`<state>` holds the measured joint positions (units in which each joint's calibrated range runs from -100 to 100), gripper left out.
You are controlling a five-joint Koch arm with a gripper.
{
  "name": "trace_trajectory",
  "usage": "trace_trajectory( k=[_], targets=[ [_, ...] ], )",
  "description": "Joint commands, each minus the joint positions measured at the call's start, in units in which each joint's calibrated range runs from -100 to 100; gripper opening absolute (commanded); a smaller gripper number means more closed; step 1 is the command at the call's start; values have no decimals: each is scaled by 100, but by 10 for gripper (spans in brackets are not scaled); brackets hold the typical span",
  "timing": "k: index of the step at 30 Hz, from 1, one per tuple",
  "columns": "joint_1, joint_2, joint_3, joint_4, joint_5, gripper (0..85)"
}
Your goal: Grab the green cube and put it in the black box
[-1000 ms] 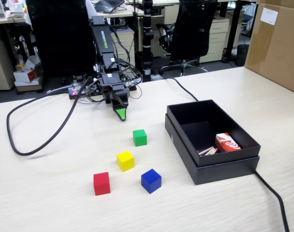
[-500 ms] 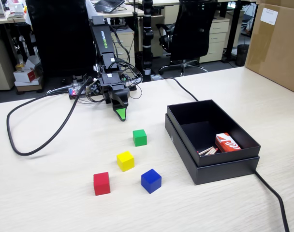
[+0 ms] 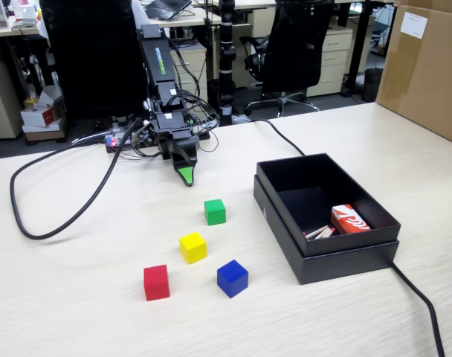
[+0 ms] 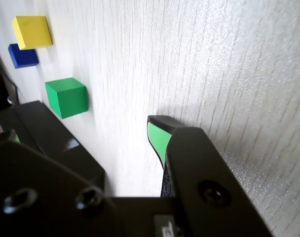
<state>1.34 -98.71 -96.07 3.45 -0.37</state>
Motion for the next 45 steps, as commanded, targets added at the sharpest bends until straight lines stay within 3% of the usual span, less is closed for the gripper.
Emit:
trace_trajectory(
  k=[1,15,22,33,45],
  targets=[
    [0,8,-75,-150,-10,504],
    [59,8,61,-176,5,501],
    [83,226,1711,-2068,68,476],
    [283,3152,5736,-4962,567,469],
    [220,6962,8302,-5187,723,445]
  ],
)
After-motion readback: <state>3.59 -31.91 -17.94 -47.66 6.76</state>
